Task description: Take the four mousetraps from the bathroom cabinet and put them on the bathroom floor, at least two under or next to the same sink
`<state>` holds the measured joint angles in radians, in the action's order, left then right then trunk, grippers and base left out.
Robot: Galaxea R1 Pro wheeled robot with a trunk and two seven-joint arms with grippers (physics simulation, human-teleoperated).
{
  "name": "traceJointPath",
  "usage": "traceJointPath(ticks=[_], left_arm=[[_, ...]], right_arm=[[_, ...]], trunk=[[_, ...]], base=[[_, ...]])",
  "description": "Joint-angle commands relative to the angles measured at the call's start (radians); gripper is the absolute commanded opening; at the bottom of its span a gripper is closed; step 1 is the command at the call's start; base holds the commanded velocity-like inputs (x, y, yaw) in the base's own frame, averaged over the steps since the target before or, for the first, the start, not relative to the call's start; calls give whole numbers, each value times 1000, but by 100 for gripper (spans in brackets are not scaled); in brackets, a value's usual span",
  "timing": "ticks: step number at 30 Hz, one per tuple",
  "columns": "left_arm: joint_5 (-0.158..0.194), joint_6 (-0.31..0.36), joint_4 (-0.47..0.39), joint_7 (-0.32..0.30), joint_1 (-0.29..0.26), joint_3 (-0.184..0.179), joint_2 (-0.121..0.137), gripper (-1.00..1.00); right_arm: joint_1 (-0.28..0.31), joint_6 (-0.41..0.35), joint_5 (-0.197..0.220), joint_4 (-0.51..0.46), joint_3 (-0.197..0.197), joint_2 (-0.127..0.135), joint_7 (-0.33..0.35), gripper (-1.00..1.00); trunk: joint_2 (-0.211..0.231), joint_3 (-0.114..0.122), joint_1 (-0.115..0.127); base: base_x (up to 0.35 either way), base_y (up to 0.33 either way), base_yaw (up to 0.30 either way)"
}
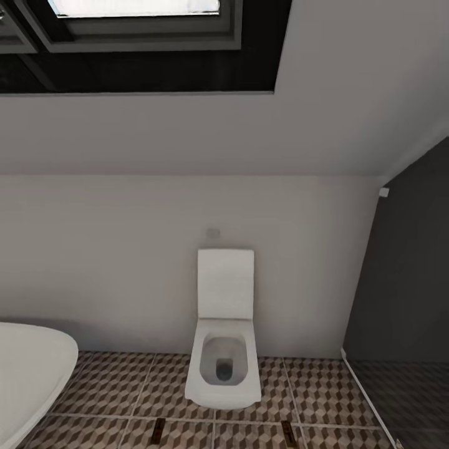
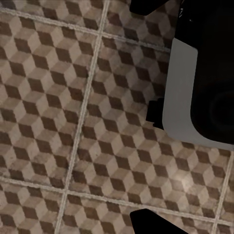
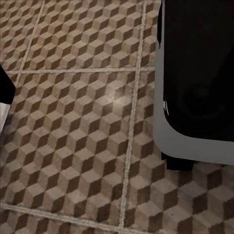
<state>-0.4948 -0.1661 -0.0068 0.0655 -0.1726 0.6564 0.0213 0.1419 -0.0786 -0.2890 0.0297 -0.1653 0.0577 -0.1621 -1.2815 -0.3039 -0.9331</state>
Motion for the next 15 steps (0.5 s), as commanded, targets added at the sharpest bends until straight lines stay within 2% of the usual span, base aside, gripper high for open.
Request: traceJointPath(ticks=[1,9,15], left_arm=[[-10,-4,2,5,-1,6,0,100],[-10,-3,2,5,-1,6,0,100],[-10,-3,2,5,-1,6,1,100]], right_arm=[[1,-2,-12,2,-8,0,-3,100],[1,-3,-19,-3,-9,-1,-4,100],[1,55,-17,-14,-12,-1,-7,100]], trunk=[[7,2,4],[63,27,35],[105,46,58]], base=[[0,0,0],[0,0,0],[0,0,0]])
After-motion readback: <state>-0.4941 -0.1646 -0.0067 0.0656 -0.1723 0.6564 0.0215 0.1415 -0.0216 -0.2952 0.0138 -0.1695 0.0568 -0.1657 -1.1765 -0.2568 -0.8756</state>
